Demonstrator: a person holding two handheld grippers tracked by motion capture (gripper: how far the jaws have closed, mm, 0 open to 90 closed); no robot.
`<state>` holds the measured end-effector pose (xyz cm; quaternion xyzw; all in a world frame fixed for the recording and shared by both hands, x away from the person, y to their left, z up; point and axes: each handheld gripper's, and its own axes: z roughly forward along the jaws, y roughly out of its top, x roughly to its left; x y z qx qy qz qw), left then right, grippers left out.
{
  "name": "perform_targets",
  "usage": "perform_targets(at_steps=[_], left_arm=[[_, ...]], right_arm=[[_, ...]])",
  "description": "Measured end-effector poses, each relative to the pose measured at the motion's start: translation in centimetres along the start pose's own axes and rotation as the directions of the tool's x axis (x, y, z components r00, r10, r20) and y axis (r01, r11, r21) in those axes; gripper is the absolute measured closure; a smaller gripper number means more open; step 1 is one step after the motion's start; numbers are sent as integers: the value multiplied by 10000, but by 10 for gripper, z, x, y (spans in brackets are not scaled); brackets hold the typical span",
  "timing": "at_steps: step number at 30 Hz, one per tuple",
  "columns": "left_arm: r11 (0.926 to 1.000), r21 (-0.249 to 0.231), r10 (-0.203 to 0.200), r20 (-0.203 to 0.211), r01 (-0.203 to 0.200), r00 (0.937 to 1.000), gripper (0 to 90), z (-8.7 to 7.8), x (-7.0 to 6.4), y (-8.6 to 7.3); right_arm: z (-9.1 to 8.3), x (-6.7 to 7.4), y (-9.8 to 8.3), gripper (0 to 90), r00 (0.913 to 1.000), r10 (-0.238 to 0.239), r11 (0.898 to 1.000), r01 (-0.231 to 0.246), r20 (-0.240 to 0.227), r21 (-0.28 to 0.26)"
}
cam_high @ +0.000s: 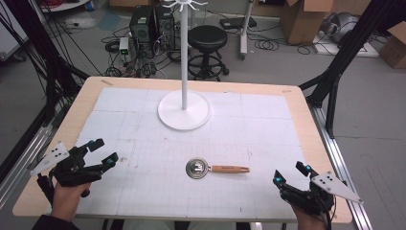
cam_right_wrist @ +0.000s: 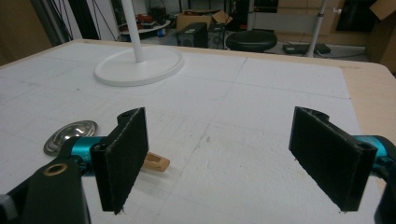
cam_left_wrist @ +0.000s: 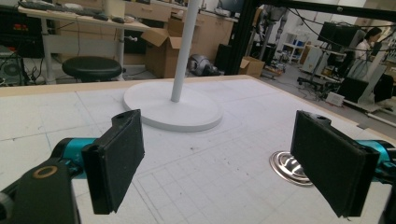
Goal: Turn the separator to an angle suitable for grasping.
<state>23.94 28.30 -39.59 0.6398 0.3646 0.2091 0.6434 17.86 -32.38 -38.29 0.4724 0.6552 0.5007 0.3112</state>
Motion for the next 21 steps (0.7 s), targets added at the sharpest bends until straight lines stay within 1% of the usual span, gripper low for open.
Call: perform_targets(at_steps=[6,7,8,9,10,11,12,13,14,15,17,18,19,20,21], left_arm=[[10000,21,-62,-77,62,10000,178,0,2,-1],[10000,13,-84,-94,84,9999,178,0,2,-1],[10000,6,-87,-88,87,9999,178,0,2,-1],[10000,-30,-89,-85,89,9999,178,-1,1,-1],[10000,-30,-89,-85,89,9999,178,-1,1,-1],[9999,-33,-97,-84,97,9999,178,-1,1,-1],[10000,-34,-71,-76,71,9999,178,-1,1,-1],[10000,-19,-44,-58,43,10000,178,-1,1,-1],[10000,8,-19,-34,19,10000,178,0,1,-1],[10000,32,10,3,-10,10000,178,0,1,-1],[9999,113,62,40,-62,10000,179,0,0,-2],[10000,94,19,24,-20,10000,180,0,0,-1],[10000,69,22,19,-22,10000,180,0,-1,-1],[10000,63,41,8,-41,10000,180,0,-1,-1],[10000,75,22,8,-22,10000,181,0,-1,-2]], right_arm=[[5,2,-1,181,9999,-28,9999,30,-150,136],[7,4,-1,180,9996,-121,9998,125,-258,156],[7,4,-1,180,9996,-121,9998,125,-258,156],[10,8,0,180,9989,-216,9996,224,-422,175],[10,8,0,180,9989,-216,9996,224,-422,175],[14,14,0,180,9977,-235,9994,250,-643,237],[14,14,0,180,9977,-235,9994,250,-643,237],[19,20,0,183,9953,-409,9985,438,-873,316],[19,20,0,183,9953,-409,9985,438,-873,316],[22,22,0,194,9945,-401,9984,437,-973,352],[27,27,-1,254,9900,-292,9985,354,-1378,426],[30,30,-1,302,9869,-233,9985,309,-1599,452],[35,36,-2,394,9754,-248,9980,371,-2192,520],[35,36,-2,394,9754,-248,9980,371,-2192,520],[38,39,-3,413,9685,-278,9970,449,-2474,637]])
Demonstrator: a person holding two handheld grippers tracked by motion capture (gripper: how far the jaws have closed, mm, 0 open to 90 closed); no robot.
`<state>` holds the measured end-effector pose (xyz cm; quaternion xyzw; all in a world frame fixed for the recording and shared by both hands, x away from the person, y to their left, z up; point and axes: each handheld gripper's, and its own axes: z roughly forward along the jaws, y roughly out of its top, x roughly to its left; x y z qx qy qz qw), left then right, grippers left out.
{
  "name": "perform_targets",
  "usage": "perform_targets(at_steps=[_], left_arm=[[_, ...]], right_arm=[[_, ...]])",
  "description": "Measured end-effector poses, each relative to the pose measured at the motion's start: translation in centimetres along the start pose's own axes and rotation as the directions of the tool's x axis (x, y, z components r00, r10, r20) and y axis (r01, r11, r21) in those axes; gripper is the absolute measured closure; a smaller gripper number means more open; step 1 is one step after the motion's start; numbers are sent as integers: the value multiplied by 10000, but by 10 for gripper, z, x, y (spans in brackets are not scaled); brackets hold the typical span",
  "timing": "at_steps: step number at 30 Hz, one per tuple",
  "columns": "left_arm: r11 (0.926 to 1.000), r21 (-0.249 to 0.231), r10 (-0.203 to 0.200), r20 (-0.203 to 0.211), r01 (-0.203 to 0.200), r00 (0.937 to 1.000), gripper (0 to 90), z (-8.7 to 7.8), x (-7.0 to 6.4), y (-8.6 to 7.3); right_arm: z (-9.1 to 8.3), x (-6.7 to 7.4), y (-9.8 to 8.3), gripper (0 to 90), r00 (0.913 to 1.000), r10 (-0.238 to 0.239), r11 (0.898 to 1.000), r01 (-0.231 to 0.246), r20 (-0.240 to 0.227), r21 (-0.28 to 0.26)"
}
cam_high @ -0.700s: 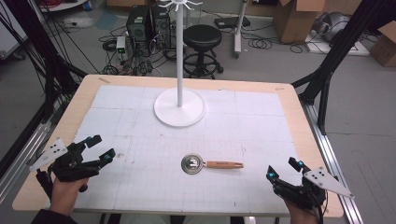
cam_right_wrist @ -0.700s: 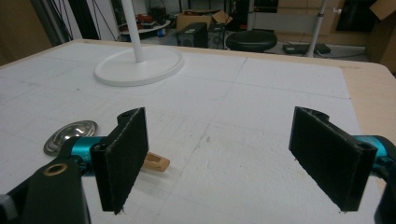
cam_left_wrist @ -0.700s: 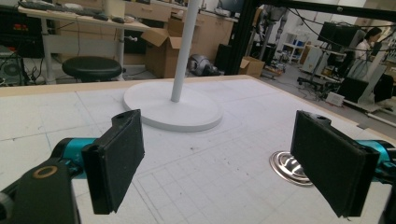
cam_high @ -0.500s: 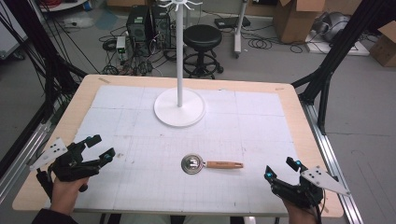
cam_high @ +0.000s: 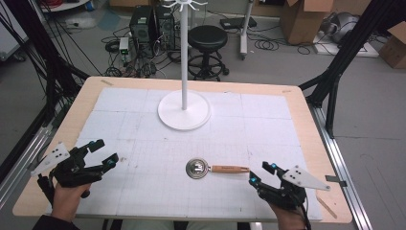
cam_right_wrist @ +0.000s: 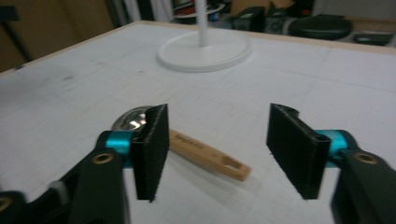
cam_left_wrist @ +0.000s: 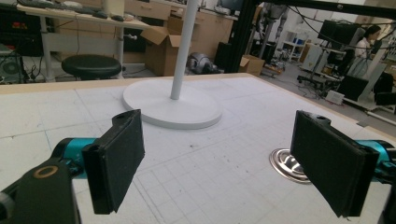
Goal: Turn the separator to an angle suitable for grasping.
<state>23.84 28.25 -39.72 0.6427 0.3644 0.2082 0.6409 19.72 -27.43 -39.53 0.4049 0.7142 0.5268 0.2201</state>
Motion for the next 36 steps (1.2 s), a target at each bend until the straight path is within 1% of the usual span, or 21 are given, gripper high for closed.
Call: perform_targets(at_steps=[1,2,3,4,6,7,8,9,10,11,12,14,16,18,20,24,26,30,33,34,36], left_arm=[[10000,14,-19,-1,19,10000,181,0,0,0],[10000,20,-32,-14,32,10000,181,1,0,0],[10000,61,1,3,-1,10000,181,1,1,0],[10000,57,-36,-9,36,10000,182,2,1,-1],[9999,124,-16,42,15,10000,183,3,0,-1],[9999,124,-16,42,15,10000,184,3,0,-1],[9999,139,0,67,-1,10000,184,3,0,-1],[9999,167,8,74,-10,10000,185,3,0,-1],[9999,165,-2,61,1,10000,185,3,0,-1],[9999,149,-8,59,7,10000,185,3,0,-1],[9999,147,-10,56,9,10000,185,3,0,-1],[9999,159,-18,48,18,10000,185,3,0,-1],[9998,175,-45,73,43,10000,185,3,0,-2],[9998,179,-47,95,46,9999,186,3,0,-1],[9999,169,-31,60,30,10000,187,3,0,-1],[9998,179,-78,44,78,10000,187,3,2,-1],[9998,203,-46,57,44,10000,187,3,2,-1],[9998,186,-57,66,56,10000,188,3,2,-1],[9998,189,-52,60,51,10000,188,3,2,-1],[9998,191,-63,66,61,10000,189,3,2,-1],[9998,209,-36,67,34,10000,189,2,2,-1]], right_arm=[[4,1,-1,466,9997,-87,9998,91,-227,189],[9,3,-1,534,9983,-267,9989,286,-511,380],[12,4,-2,576,9969,-360,9978,398,-696,539],[20,5,-4,703,9938,-455,9949,542,-1012,855],[29,7,-6,781,9902,-230,9916,402,-1381,1232],[34,7,-8,820,9876,-190,9873,431,-1556,1529],[34,7,-8,820,9876,-190,9873,431,-1556,1529],[40,8,-10,850,9852,-248,9813,563,-1695,1840],[49,12,-13,886,9814,-453,9656,908,-1863,2435],[49,12,-13,886,9814,-453,9656,908,-1863,2435],[53,13,-15,886,9808,-560,9595,1046,-1868,2615],[61,13,-17,886,9850,-514,9490,995,-1645,2991],[70,12,-20,886,9874,-493,9329,993,-1505,3461],[81,9,-23,886,9905,-650,9171,1071,-1211,3841],[84,8,-23,886,9914,-603,9163,1012,-1164,3875],[91,6,-22,886,9937,-536,9207,872,-981,3803],[94,7,-21,886,9940,-651,9211,937,-879,3779],[96,6,-20,886,9947,-677,9233,920,-778,3729],[100,6,-19,886,9953,-766,9259,929,-588,3662],[102,4,-19,886,9964,-608,9288,781,-588,3622],[103,4,-19,886,9967,-541,9270,728,-609,3679]])
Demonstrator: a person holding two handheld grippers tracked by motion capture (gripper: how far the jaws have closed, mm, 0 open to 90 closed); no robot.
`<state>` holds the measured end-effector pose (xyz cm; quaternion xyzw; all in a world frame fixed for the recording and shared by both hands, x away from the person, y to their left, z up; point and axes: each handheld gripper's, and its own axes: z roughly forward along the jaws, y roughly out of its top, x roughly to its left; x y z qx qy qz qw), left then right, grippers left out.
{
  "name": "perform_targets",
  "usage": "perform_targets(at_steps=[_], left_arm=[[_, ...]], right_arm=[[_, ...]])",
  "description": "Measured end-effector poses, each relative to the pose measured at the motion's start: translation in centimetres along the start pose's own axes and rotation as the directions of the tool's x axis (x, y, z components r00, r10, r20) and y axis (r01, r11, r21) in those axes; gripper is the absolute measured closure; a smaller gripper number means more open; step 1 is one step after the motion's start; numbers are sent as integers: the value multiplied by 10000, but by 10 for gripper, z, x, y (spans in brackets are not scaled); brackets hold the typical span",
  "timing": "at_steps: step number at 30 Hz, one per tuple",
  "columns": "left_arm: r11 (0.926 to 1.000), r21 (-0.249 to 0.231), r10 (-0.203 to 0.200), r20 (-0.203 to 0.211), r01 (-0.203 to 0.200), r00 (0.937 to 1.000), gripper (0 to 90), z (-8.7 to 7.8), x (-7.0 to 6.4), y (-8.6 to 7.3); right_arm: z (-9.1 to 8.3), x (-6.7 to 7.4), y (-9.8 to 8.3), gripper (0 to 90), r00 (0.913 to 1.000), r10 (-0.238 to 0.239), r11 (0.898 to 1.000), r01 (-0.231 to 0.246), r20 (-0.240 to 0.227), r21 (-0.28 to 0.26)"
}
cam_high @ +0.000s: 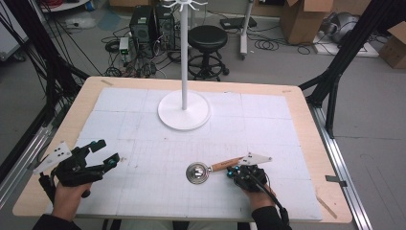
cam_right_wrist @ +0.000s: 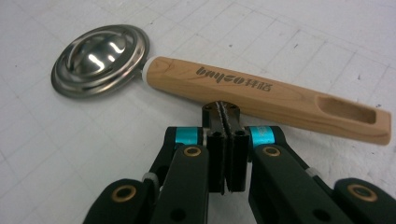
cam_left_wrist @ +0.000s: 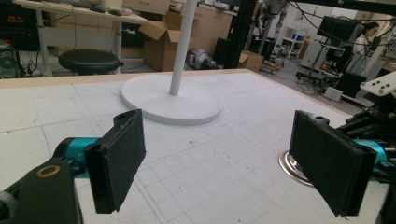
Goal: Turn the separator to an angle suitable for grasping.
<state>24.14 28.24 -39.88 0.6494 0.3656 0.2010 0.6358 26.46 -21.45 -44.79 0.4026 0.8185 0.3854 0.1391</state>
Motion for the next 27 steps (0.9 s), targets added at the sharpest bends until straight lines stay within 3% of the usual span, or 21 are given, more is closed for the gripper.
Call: perform_targets(at_steps=[2,3,4,5,6,7,9,12,16,21,22,27], left_arm=[[10000,-52,-27,-16,27,10000,189,0,0,0],[10000,-71,-59,-31,59,10000,189,0,0,0],[10000,-51,-53,-40,52,10000,189,-1,1,0],[10000,-38,-51,-39,51,10000,189,-1,1,0],[10000,-35,-51,-40,50,10000,189,-1,2,0],[10000,-56,-68,-32,68,10000,189,0,2,0],[10000,-39,-62,-28,62,10000,189,1,2,0],[10000,-10,13,-5,-13,10000,189,1,1,1],[10000,-7,30,-36,-30,10000,190,0,2,0],[10000,-12,-64,-154,64,9999,190,0,5,0],[10000,-19,-78,-158,78,9998,190,1,5,0],[10000,-23,-11,-126,11,9999,190,-1,4,0]], right_arm=[[-4,-1,1,886,10000,-93,9999,93,-32,-99],[-8,-3,2,886,10000,-41,9998,41,5,-214],[-18,-14,3,886,9992,258,9972,-236,293,-716],[-18,-14,3,886,9992,258,9972,-236,293,-716],[-29,-30,1,886,9925,842,9900,-732,888,-1203],[-29,-30,1,886,9925,842,9900,-732,888,-1203],[-34,-49,-4,886,9782,1339,9848,-1136,1586,-1313],[-31,-67,-9,886,9647,1716,9821,-1514,1998,-1122],[-23,-71,-4,886,9770,1314,9870,-1133,1677,-1137],[-11,-64,1,889,9946,521,9974,-472,900,-549],[-9,-62,0,889,9964,461,9985,-439,709,-319],[-9,-55,1,889,9977,565,9976,-549,375,-425]])
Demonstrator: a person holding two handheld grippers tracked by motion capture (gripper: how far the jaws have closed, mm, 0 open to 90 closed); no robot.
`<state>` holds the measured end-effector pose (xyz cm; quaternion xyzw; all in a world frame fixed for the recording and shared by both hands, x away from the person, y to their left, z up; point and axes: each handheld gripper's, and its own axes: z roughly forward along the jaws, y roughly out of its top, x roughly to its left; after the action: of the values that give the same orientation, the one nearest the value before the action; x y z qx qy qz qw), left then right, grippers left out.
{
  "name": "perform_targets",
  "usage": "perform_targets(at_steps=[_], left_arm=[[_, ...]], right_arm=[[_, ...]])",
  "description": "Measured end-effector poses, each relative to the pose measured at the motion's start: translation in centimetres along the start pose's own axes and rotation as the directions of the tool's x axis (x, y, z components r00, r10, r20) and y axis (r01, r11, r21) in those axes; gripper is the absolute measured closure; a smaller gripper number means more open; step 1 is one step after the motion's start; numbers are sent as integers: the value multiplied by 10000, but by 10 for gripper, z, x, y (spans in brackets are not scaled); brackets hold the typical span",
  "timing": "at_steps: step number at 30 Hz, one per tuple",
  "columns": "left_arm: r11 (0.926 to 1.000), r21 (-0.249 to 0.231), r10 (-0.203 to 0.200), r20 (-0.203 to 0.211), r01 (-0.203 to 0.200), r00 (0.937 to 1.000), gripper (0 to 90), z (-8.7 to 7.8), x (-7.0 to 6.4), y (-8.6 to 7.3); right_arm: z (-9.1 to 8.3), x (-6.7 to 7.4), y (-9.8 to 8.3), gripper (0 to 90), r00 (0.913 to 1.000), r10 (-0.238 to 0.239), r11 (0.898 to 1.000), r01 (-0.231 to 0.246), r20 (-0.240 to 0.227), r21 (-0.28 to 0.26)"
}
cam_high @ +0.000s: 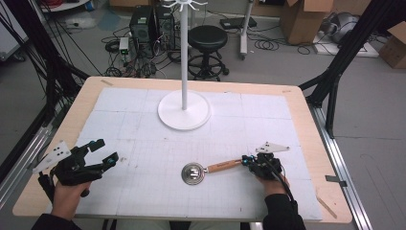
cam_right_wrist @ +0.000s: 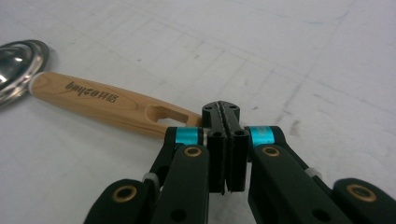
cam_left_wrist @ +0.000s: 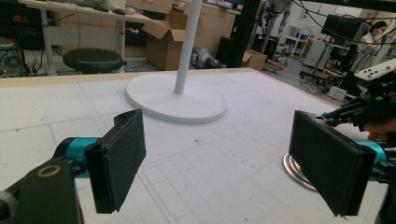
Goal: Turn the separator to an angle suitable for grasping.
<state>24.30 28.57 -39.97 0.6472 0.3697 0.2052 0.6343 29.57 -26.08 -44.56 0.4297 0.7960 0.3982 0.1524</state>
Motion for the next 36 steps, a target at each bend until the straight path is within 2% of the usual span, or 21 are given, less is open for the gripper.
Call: perform_targets(at_steps=[9,20,30,32,33,36], left_arm=[[10000,-21,-35,22,35,10000,191,1,0,0],[10000,40,-5,44,5,10000,191,1,0,0],[9999,117,97,76,-98,9999,191,3,-2,-1],[9998,132,113,101,-115,9999,191,3,-2,-1],[9999,126,109,107,-111,9999,190,3,-2,-1],[9997,178,141,125,-143,9998,190,3,-3,-1]], right_arm=[[12,32,6,889,9957,-82,9995,110,-917,302],[34,62,18,888,9881,-322,9988,372,-1507,305],[50,89,28,887,9718,-829,9962,864,-2206,62],[51,94,30,869,9702,-1042,9944,1056,-2188,-50],[50,95,31,842,9724,-1055,9943,1060,-2081,-91],[39,91,34,767,9760,-911,9957,865,-1980,-318]])
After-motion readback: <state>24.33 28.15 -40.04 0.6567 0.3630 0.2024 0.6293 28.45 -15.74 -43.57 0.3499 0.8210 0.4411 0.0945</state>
